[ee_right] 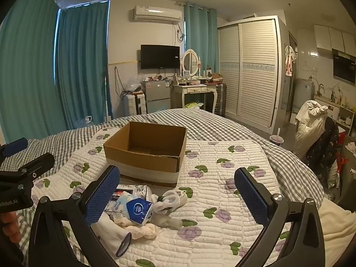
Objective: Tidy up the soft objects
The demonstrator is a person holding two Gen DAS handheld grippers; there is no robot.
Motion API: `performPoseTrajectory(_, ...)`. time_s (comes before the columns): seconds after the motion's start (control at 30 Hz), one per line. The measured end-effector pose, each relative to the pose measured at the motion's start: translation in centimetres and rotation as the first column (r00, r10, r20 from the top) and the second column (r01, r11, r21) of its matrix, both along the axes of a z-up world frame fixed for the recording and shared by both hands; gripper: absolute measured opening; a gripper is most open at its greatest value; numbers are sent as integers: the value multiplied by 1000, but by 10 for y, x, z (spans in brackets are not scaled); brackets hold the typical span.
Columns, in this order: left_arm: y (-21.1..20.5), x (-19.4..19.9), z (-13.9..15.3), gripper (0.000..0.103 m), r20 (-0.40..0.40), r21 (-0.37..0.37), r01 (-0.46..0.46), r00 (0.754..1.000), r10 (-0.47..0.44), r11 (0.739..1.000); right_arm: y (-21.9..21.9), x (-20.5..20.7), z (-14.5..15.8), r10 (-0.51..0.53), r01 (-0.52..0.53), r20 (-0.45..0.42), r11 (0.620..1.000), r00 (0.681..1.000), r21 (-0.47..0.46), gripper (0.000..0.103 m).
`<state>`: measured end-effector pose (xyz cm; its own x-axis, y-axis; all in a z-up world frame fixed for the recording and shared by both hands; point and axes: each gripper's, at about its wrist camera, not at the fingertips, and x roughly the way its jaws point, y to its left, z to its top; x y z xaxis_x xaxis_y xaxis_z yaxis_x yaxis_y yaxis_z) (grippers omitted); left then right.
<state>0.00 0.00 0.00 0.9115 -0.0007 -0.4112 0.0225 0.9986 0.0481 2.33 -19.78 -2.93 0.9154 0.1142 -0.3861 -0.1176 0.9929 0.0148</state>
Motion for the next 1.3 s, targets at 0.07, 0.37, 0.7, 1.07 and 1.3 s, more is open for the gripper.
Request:
performPoseTrajectory(0.07,0,0,0,103,4,0,-2,1000,2,1000,0,-1,1,-1,1,1,1000,1000,-2,103)
performPoseTrajectory(0.37,-3,-2,1,103,5,9,-6,1000,6,1000,0,0,0,1,-1,-2,1000,1000,-1,103)
performPoseTrajectory(0.7,-1,0,-2,103,-5,6,-13,1000,13,1000,2,0,-2,1,-1,-2,1000,1000,-1,103)
performPoseTrajectory(1.07,0,0,-5,103,-9,2,-13,1000,13,1000,1,1,-3,1,-1,-7,1000,1000,0,103)
performPoseTrajectory(1.3,0,0,-6,103,-10,2,-12,1000,12,1000,1,1,-2,1,-1,-8,1000,1000,0,103)
